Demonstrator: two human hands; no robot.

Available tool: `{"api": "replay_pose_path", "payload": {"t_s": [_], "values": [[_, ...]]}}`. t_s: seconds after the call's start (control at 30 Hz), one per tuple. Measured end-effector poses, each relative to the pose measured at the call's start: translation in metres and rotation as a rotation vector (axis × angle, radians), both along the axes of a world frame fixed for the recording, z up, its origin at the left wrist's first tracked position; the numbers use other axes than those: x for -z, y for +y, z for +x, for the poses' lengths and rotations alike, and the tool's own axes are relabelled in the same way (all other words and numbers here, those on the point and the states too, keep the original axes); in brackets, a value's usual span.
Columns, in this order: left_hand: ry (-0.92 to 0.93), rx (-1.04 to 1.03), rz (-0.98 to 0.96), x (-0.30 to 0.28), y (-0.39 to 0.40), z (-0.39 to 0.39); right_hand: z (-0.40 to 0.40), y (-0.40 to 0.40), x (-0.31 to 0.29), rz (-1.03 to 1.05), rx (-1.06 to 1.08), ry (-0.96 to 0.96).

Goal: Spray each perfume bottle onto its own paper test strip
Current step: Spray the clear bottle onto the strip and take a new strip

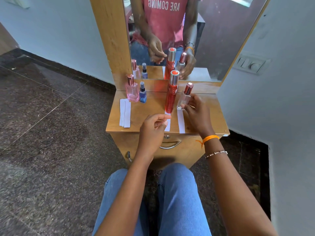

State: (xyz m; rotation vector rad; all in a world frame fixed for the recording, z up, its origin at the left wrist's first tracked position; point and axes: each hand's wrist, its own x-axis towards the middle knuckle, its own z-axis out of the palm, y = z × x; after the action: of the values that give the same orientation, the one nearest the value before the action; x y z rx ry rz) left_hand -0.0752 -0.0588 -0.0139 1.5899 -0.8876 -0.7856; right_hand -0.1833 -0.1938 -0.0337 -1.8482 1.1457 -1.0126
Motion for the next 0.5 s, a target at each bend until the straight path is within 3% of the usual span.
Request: {"api": "replay_pose_path", "payload": {"t_s": [0.37,0.5], "values": [[0.015,-0.011,0.018,0.006,-0.001,0.003,0.002,0.004,0.001,0.044,0.027,0.030],[-0.005,-0.026,0.016,0.001,0.003,0.009,-0.005,0.026,-0.008,-0.075,0.210,-0.067]]}}
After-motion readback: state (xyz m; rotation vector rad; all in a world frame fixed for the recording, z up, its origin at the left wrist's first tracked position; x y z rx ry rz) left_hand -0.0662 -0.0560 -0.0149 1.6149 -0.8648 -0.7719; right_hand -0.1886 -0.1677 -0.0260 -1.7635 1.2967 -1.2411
